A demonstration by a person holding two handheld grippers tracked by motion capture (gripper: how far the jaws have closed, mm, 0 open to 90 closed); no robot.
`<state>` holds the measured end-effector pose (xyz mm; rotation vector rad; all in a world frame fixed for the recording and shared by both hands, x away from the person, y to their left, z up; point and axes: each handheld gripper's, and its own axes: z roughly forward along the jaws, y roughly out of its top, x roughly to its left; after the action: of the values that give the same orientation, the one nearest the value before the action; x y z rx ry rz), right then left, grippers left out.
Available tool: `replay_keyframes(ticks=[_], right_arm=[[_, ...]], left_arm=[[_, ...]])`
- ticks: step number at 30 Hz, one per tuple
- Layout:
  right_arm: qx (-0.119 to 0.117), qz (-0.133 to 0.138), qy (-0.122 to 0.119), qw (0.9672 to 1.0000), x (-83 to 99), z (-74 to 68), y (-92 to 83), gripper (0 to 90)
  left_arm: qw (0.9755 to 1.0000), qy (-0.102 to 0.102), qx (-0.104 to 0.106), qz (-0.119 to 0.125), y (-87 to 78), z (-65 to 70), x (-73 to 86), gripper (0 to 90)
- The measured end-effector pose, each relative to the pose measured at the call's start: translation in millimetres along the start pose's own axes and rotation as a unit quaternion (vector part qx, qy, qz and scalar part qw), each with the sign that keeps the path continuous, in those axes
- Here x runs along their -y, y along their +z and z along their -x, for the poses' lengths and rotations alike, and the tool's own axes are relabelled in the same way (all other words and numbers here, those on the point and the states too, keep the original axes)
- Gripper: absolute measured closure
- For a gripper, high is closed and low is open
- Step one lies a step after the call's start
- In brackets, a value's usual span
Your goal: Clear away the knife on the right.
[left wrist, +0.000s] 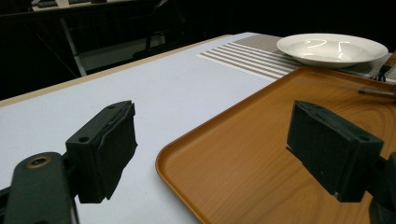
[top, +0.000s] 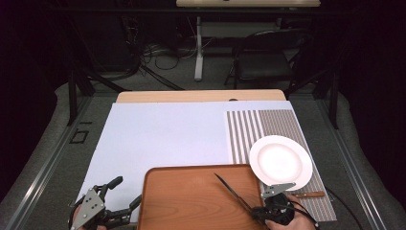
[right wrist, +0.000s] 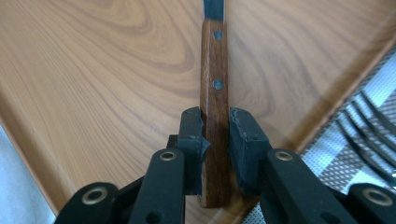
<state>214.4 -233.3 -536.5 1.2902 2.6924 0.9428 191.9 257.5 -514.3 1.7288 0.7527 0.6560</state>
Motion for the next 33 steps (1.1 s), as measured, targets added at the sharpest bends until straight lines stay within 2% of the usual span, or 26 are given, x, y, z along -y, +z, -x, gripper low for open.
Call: replay_keyframes(ticks=[8,10,14,18,25,28,33], right_arm=[[-0.007,0.007,-0.003,1.0,0.6,0.3,1.2,75.1],[-0.009,0.008,-0.007,0.9999,0.2,-0.1,0.5,70.7],[-0.008,0.028,-0.014,0.9995,-0.5,-1.3,-0.9,67.9],[-0.011,0.049,-0.04,0.9979,-5.0,-4.1,-0.9,70.3],[-0.027,0.07,-0.092,0.9929,-18.6,-16.0,11.7,85.0],[-0.024,0.07,-0.114,0.9907,-24.2,-19.9,18.0,90.0],[-0.022,0.078,-0.124,0.9889,-29.3,-21.9,26.3,90.0]], left_arm=[[1.0,0.0,0.001,-0.001,0.3,-0.3,0.2,15.8],[1.0,-0.001,0.001,-0.001,0.4,-0.2,0.3,15.8],[1.0,-0.001,0.001,-0.001,0.3,-0.2,0.3,15.8],[1.0,-0.001,0.003,-0.002,0.9,-0.1,0.3,15.8],[1.0,-0.001,0.001,-0.001,0.6,-0.2,0.1,15.8],[1.0,0.0,0.001,-0.001,0.4,-0.1,-0.1,15.8],[1.0,0.0,0.001,-0.001,0.1,-0.2,0.0,15.8]])
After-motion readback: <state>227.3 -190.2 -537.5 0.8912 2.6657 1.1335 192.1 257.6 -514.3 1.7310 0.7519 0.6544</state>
